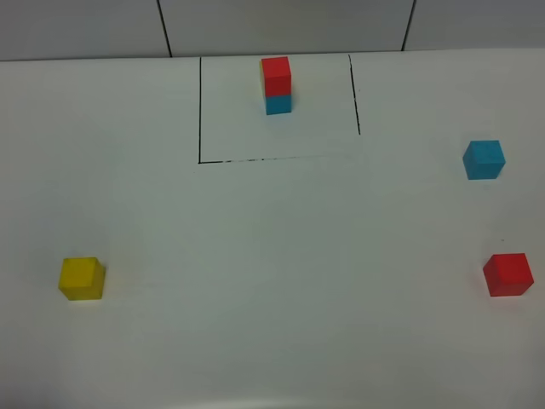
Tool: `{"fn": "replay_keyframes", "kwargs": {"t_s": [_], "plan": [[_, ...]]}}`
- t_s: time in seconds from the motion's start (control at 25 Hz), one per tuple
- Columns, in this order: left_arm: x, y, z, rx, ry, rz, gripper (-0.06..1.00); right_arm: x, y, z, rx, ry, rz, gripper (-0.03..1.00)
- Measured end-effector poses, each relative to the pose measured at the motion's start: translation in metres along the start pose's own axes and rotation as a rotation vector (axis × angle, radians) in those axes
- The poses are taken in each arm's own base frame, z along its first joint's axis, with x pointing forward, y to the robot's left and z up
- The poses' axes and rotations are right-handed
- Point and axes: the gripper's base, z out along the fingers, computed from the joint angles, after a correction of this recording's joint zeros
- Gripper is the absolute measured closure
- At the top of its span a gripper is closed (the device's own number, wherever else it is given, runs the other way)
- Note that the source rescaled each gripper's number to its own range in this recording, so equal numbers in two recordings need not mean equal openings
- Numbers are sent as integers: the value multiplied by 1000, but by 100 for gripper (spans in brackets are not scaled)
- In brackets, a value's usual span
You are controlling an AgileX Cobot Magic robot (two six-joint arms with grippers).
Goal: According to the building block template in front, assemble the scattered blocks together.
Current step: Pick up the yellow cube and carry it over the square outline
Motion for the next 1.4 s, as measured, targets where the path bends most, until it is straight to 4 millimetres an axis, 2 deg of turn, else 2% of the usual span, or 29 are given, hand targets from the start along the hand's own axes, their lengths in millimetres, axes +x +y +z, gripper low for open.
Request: {"fn": "replay_keyframes", "kwargs": {"t_s": [1.4], "plan": [[0, 0, 0, 0, 0, 0, 49, 0, 1, 0, -7, 0, 10, 22]]}}
